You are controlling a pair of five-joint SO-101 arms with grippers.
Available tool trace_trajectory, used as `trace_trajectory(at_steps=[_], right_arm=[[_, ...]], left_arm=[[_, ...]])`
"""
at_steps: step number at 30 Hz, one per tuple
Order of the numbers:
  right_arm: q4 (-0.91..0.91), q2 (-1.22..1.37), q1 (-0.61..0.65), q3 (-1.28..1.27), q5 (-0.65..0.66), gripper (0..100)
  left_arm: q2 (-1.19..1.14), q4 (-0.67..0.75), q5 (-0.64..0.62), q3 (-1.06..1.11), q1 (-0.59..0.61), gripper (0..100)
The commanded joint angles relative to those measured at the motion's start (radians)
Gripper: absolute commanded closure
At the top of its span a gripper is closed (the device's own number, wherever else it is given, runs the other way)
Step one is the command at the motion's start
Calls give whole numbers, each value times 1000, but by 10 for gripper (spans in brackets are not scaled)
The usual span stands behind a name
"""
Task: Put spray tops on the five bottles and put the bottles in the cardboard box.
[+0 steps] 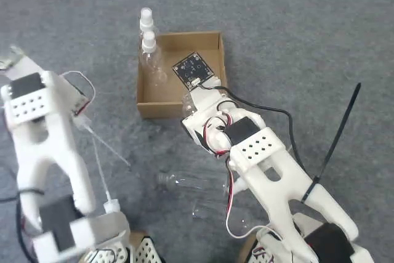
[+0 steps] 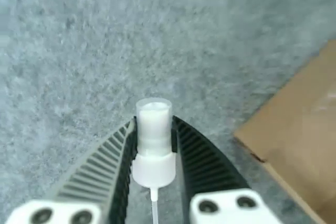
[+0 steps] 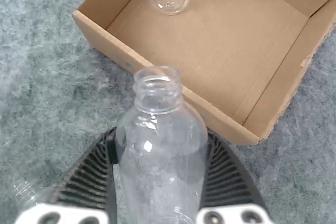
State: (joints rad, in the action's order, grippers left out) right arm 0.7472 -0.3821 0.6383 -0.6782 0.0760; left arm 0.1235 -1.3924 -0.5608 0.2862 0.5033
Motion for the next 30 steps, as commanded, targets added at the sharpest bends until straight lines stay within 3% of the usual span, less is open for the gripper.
trace_trajectory(at_steps=[1, 30], right_arm=[[-4, -71, -12, 5, 12, 991], [13, -272, -5, -81, 12, 991]], left_arm=[[226, -5, 9, -61, 2, 990], [611, 54, 3, -59, -8, 990]])
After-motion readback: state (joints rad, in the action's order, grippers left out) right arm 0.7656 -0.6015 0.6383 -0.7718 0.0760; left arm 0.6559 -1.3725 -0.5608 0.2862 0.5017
